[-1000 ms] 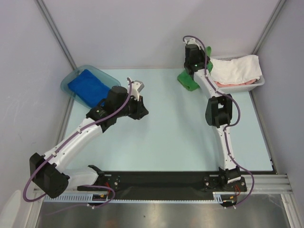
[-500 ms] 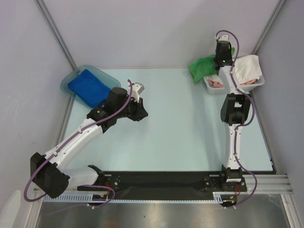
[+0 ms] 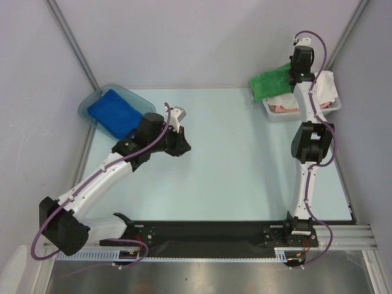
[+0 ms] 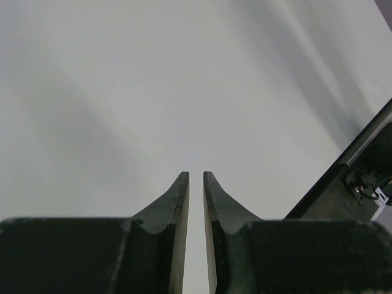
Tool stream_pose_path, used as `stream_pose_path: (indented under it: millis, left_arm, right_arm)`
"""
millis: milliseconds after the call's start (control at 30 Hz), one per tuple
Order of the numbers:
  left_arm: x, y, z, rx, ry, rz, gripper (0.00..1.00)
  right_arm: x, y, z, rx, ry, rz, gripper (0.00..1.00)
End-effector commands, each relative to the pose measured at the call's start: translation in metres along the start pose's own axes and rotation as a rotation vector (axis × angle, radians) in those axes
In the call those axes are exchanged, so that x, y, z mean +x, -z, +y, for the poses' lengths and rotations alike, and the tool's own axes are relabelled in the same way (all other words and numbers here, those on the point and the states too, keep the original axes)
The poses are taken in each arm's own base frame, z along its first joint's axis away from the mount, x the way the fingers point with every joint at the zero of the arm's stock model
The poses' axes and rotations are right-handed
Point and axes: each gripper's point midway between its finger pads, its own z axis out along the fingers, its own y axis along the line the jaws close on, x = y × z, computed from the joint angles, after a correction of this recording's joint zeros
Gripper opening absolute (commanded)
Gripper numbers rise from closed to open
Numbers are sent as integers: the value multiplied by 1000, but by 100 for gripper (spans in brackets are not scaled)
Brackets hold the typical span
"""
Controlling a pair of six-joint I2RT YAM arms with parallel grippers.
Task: Fold and stack the towels
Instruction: Neatly place the folded towel into the bin
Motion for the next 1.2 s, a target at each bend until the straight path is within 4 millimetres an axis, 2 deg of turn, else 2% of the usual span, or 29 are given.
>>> stream_pose_path:
  millis: [0, 200, 400, 667, 900, 1033, 1167]
  left_arm:
    - [-5, 0, -3, 31, -21, -22, 20]
    - [-4, -2, -3, 35, -21, -16, 20]
    - [-4, -4, -2, 37, -20, -11, 20]
    - [-1, -5, -3, 42, -16, -1, 20]
    - [0, -7, -3, 44, -16, 7, 20]
    - [1, -9, -1, 40, -13, 10, 20]
    - [1, -10, -2, 46, -10, 13, 20]
  right_arm:
    - [-60, 26, -37, 26, -69, -131, 1]
    - [-45, 12, -49, 38, -79, -109, 1]
    - [-36, 6, -65, 55, -89, -102, 1]
    - [-10, -9, -71, 50, -102, -62, 2]
    - [22, -28, -71, 37, -137, -14, 10]
    - [33, -34, -77, 37, -160, -1, 13]
    - [40, -37, -83, 33, -184, 7, 22]
